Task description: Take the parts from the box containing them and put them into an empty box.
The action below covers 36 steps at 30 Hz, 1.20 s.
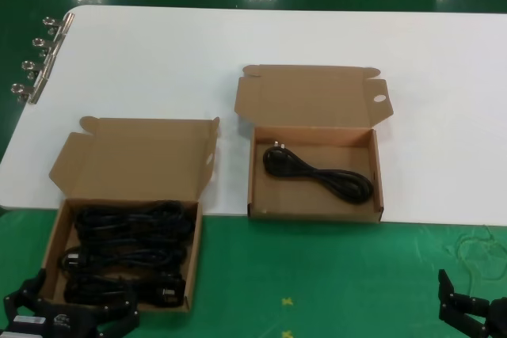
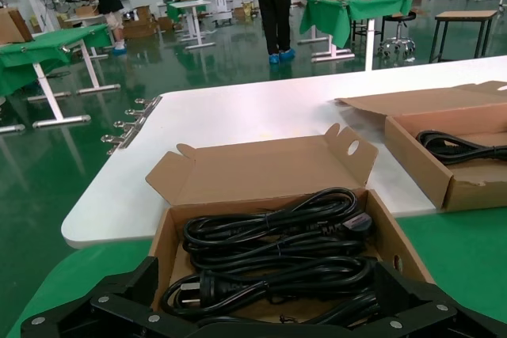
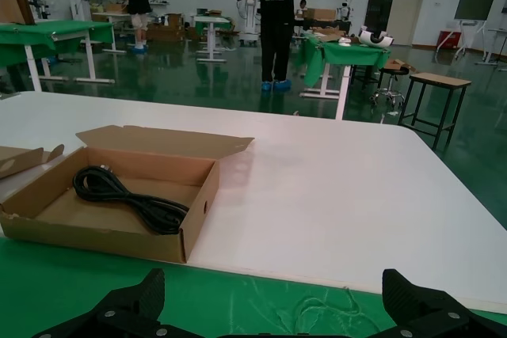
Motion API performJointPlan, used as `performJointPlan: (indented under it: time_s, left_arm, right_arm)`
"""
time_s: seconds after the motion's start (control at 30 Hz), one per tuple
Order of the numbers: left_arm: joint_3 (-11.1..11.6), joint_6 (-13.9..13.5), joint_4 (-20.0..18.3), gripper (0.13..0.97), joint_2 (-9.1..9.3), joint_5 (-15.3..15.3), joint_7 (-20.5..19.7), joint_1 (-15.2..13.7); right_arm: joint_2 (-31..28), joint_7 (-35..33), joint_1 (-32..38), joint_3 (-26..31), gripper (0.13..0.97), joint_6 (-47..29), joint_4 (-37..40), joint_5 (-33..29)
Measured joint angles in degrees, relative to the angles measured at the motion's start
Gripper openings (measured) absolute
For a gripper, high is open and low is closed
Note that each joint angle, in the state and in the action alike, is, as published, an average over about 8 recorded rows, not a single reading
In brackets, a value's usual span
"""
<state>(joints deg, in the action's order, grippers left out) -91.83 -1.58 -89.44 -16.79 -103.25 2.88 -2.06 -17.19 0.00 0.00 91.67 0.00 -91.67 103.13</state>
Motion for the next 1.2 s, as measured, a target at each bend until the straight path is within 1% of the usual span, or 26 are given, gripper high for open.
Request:
performJointPlan:
  time_s: [1.2]
  left_arm:
    - [0.00,0.00,0.00,0.966,0.00,0.00,0.00,0.00]
  right_arm:
    - [0.00,0.00,0.00,0.00,0.966,0.00,0.00,0.00]
